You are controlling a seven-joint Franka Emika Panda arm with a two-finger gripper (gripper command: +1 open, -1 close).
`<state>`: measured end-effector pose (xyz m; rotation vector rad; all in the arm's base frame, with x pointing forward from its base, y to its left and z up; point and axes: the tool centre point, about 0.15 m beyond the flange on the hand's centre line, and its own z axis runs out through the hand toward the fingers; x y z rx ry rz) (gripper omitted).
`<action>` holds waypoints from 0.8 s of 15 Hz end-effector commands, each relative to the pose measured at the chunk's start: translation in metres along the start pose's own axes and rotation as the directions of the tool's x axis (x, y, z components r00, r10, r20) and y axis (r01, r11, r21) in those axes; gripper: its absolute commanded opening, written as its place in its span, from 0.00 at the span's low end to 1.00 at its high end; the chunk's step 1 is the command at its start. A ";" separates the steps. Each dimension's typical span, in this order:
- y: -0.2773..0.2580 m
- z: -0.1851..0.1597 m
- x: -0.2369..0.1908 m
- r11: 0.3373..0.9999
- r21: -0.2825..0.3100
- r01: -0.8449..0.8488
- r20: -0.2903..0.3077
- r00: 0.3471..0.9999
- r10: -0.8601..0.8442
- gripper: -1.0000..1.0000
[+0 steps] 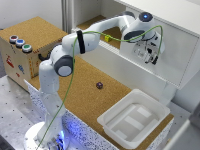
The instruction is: Slide the door to the left
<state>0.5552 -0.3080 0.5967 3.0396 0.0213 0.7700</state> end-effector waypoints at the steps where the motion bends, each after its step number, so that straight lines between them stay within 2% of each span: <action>1: 0.001 0.016 0.010 1.000 0.009 -0.011 -0.038 0.999 0.012 0.00; 5: -0.002 0.017 0.012 0.999 0.019 -0.032 -0.059 0.998 0.033 0.00; 7: -0.007 0.020 0.011 0.999 0.035 -0.038 -0.050 0.998 0.040 0.00; 12: -0.023 0.017 0.008 0.997 -0.048 -0.065 -0.090 0.994 0.061 0.00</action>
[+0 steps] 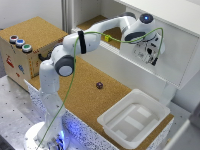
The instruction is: Slide the door to the left
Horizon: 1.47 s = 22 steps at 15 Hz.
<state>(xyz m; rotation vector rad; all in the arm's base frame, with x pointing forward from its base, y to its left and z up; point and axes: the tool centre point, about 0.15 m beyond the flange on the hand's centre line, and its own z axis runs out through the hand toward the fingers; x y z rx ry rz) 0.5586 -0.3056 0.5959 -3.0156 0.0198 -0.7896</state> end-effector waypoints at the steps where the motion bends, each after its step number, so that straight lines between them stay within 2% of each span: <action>1: -0.022 0.016 0.005 0.997 -0.074 -0.035 -0.068 0.997 0.030 0.00; 2: -0.025 0.019 0.006 0.996 -0.086 -0.035 -0.062 0.998 0.030 0.00; 4: -0.031 0.026 0.009 0.998 -0.063 -0.005 -0.030 1.000 0.003 0.00; 6: -0.035 0.035 0.013 0.999 -0.014 0.037 -0.019 0.999 -0.037 0.00; 8: -0.036 0.040 0.016 0.998 0.011 0.063 -0.011 0.998 -0.063 0.00; 10: -0.048 0.040 0.016 0.993 -0.003 0.121 -0.006 0.993 -0.121 0.00; 11: -0.054 0.038 0.016 0.991 0.022 0.130 -0.005 0.992 -0.130 0.00; 13: -0.069 0.038 0.015 0.989 0.030 0.143 0.002 0.990 -0.144 0.00; 22: -0.204 0.045 0.014 0.998 -0.017 0.062 -0.014 0.998 -0.063 0.00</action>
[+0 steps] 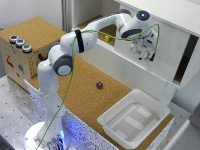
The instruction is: Slide the door to the left
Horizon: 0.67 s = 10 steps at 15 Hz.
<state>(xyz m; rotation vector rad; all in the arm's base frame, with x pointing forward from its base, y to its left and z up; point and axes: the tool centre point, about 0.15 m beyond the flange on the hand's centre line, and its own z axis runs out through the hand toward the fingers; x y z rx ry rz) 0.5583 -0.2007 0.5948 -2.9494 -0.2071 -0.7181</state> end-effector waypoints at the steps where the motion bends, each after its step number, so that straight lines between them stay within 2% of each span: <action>1: -0.101 0.053 0.031 0.989 -0.130 -0.064 -0.052 0.997 0.058 0.00; 6: -0.175 0.063 0.043 0.992 -0.125 -0.032 -0.058 0.998 0.025 0.00; 10: -0.231 0.073 0.051 0.996 -0.086 0.034 -0.048 0.998 -0.038 0.00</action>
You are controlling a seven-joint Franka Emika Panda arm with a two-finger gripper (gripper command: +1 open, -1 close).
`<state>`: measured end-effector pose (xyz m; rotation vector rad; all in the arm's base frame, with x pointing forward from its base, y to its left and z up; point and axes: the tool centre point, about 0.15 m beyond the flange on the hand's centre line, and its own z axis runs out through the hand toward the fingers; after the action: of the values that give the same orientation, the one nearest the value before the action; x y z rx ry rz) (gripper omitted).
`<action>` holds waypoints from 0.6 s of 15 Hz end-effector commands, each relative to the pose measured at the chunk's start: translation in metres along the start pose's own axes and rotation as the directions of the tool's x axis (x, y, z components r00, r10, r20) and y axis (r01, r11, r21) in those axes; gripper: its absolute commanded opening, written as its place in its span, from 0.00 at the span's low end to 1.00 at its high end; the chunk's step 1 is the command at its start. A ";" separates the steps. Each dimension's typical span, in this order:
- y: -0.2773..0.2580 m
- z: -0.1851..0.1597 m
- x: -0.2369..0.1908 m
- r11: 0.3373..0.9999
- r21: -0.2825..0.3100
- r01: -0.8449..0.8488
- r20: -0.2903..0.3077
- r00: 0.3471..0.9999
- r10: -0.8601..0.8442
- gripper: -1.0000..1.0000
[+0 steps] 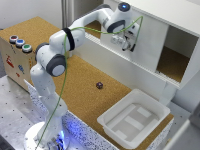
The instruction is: Slide the door to the left
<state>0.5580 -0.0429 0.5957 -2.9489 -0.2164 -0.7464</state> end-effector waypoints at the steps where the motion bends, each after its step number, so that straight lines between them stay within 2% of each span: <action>1: -0.085 0.055 0.036 0.997 -0.068 0.036 -0.032 0.999 -0.038 0.00; 9: -0.171 0.074 0.059 0.982 0.028 0.187 -0.035 0.982 -0.186 0.00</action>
<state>0.5583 0.0721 0.5955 -2.9045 -0.4276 -0.7574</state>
